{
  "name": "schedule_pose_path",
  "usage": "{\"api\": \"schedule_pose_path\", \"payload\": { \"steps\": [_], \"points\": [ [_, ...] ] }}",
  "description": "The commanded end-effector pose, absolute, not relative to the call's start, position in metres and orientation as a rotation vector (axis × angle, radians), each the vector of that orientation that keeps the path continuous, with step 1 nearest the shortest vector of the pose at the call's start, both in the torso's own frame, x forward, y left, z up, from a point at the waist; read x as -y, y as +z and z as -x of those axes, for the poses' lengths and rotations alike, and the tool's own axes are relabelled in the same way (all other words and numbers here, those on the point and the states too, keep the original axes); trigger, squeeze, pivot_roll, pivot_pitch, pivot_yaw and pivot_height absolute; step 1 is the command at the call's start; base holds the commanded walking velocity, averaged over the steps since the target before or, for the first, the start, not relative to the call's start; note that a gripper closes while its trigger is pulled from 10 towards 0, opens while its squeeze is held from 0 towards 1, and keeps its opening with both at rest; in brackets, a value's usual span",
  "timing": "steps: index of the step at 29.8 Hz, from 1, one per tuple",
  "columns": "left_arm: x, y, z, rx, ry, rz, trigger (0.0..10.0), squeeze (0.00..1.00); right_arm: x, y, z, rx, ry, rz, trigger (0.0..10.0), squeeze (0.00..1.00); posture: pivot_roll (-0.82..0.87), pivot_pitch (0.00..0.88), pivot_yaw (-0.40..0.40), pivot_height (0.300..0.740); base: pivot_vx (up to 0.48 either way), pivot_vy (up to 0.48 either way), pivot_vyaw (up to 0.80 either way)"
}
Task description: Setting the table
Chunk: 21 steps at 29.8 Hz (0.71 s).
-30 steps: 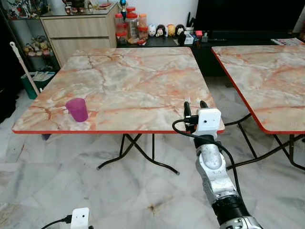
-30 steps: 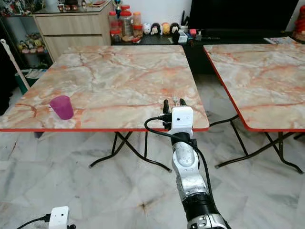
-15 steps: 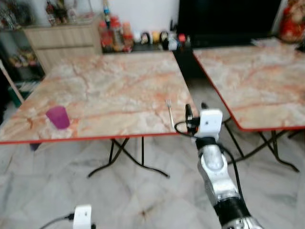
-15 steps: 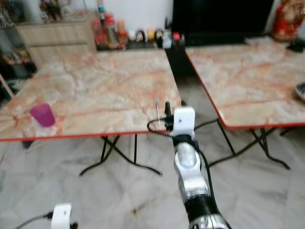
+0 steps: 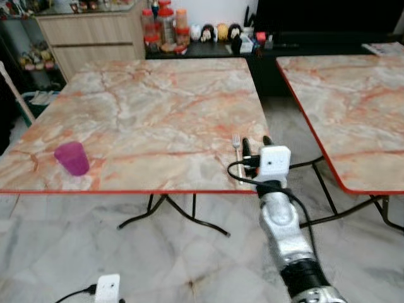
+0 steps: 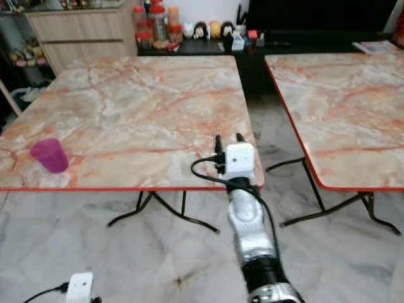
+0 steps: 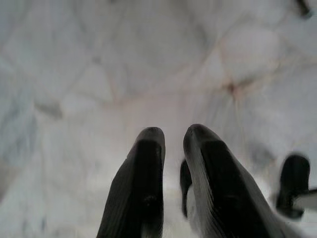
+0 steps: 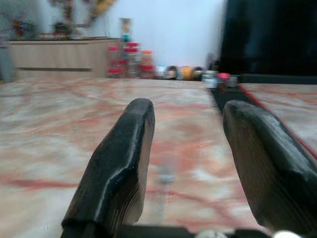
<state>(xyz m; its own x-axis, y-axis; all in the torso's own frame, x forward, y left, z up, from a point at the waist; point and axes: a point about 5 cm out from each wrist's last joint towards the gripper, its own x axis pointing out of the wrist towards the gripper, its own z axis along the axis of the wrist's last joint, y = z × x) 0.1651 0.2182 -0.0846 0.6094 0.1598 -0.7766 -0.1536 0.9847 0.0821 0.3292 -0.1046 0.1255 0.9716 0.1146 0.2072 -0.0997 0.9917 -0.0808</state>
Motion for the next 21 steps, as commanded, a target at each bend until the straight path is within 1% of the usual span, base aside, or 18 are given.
{"api": "schedule_pose_path", "payload": {
  "steps": [1, 15, 21],
  "points": [
    [-0.211, -0.086, -0.166, -0.898, 0.174, 0.011, 10.0, 0.00, 0.116, 0.124, -0.330, 0.203, 0.073, 0.067, 10.0, 0.00, 0.00, 0.000, 0.026, 0.740, 0.360, 0.000, 0.00],
    [-0.208, -0.087, -0.165, -0.901, 0.166, 0.014, 10.0, 0.00, 0.121, 0.120, -0.328, 0.179, 0.059, 0.055, 10.0, 0.00, -0.02, 0.000, 0.032, 0.740, 0.354, 0.000, 0.00],
    [-0.208, -0.087, -0.164, -0.898, 0.166, 0.016, 10.0, 0.00, 0.118, 0.110, -0.320, 0.130, 0.070, 0.053, 10.0, 0.00, -0.02, 0.000, 0.034, 0.740, 0.000, 0.000, 0.00]
  ]
}}
